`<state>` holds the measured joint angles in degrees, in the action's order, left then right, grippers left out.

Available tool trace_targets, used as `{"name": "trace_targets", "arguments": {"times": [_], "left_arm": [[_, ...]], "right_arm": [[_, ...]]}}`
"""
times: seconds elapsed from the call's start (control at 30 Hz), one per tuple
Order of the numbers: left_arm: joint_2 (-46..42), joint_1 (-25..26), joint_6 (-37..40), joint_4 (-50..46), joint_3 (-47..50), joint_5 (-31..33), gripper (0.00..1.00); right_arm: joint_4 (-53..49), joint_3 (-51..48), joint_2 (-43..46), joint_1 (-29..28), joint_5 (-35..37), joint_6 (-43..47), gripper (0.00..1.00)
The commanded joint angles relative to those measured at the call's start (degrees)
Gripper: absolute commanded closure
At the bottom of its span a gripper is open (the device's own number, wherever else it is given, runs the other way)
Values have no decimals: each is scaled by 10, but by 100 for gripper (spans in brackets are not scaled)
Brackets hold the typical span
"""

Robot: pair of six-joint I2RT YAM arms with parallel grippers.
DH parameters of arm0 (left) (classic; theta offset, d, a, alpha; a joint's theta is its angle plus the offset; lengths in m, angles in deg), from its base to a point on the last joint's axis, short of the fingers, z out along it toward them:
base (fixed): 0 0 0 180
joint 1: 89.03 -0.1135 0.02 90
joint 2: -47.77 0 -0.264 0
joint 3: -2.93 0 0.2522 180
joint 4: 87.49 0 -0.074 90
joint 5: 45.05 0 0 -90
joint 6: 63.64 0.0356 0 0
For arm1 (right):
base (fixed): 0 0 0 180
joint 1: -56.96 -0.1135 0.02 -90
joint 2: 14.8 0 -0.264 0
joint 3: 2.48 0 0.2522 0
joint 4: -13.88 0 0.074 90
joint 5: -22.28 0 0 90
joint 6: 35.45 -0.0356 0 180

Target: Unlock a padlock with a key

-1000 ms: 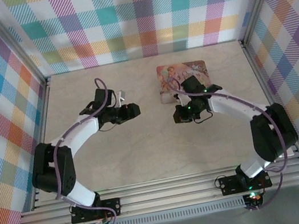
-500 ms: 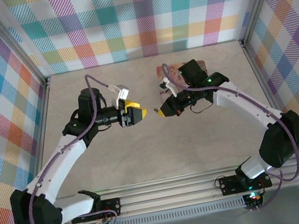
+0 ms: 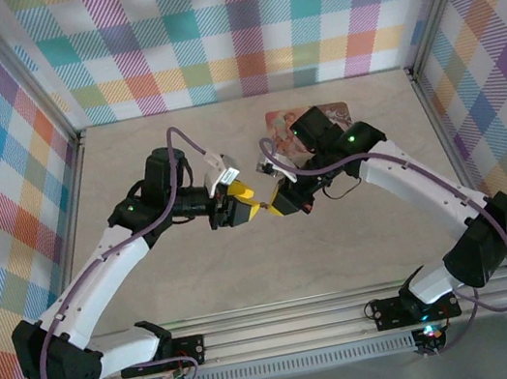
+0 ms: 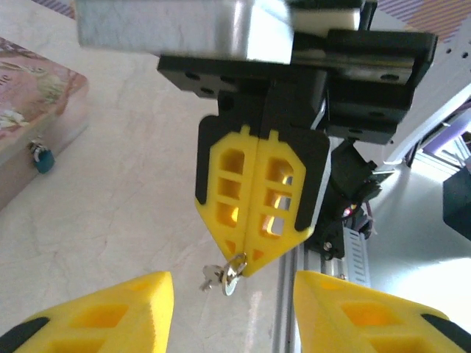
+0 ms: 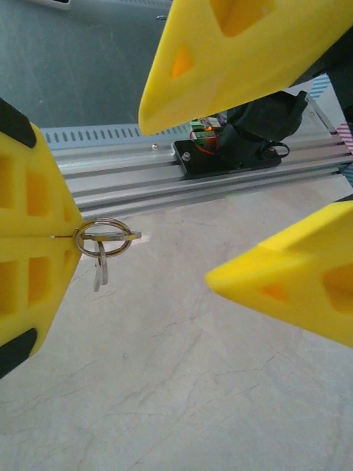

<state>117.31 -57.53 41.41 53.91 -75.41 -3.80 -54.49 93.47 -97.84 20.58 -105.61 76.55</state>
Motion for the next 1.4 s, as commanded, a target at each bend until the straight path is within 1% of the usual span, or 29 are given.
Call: {"name": "trace_targets", "arguments": {"times": [0.0,0.07,0.2,0.3,0.4,0.43,0.47,0.53,0.6,0.77,0.87,0.9,0.93,1.0,1.07,1.17,1.23,1.37], "left_arm": [[2,10,15,-26,-13,-27,56],[4,15,6,-27,-13,-29,56],[15,20,-27,-18,-12,-22,53],[31,20,-56,-10,-20,-15,53],[49,20,-77,-3,-30,-26,55],[54,20,-81,-1,-33,-32,57],[59,21,-82,-1,-35,-40,62],[67,22,-80,-2,-38,-58,83],[74,22,-77,-10,-41,-70,99],[78,22,-82,-12,-37,-69,100],[70,22,-105,9,-25,-46,100],[67,22,-116,20,-18,-32,100],[63,22,-126,29,-11,-16,100],[57,18,-150,53,4,14,100],[54,12,-186,94,22,31,100],[51,4,-255,174,49,50,100],[50,3,-297,217,64,69,100],[47,3,-356,273,79,93,100]], "right_arm": [[-8,-1,28,-4,-5,30,100],[-7,-3,30,-5,-5,31,100],[-13,-1,32,-10,-6,36,100],[-17,-1,33,-14,-2,40,100],[-21,-4,35,-17,2,42,100],[-19,-5,36,-17,1,42,100],[-19,-6,37,-17,2,41,100],[-19,-9,37,-18,3,38,100],[-18,-11,37,-17,2,34,100],[5,-22,40,-17,13,14,100],[62,-42,59,-16,48,-37,66],[96,-57,71,-13,72,-71,52],[127,-73,84,-6,89,-106,46],[173,-96,107,18,89,-157,44],[215,-118,128,51,65,-238,44],[293,-158,149,93,20,-351,48],[327,-182,155,101,16,-404,52],[361,-204,145,101,3,-455,58]]}}
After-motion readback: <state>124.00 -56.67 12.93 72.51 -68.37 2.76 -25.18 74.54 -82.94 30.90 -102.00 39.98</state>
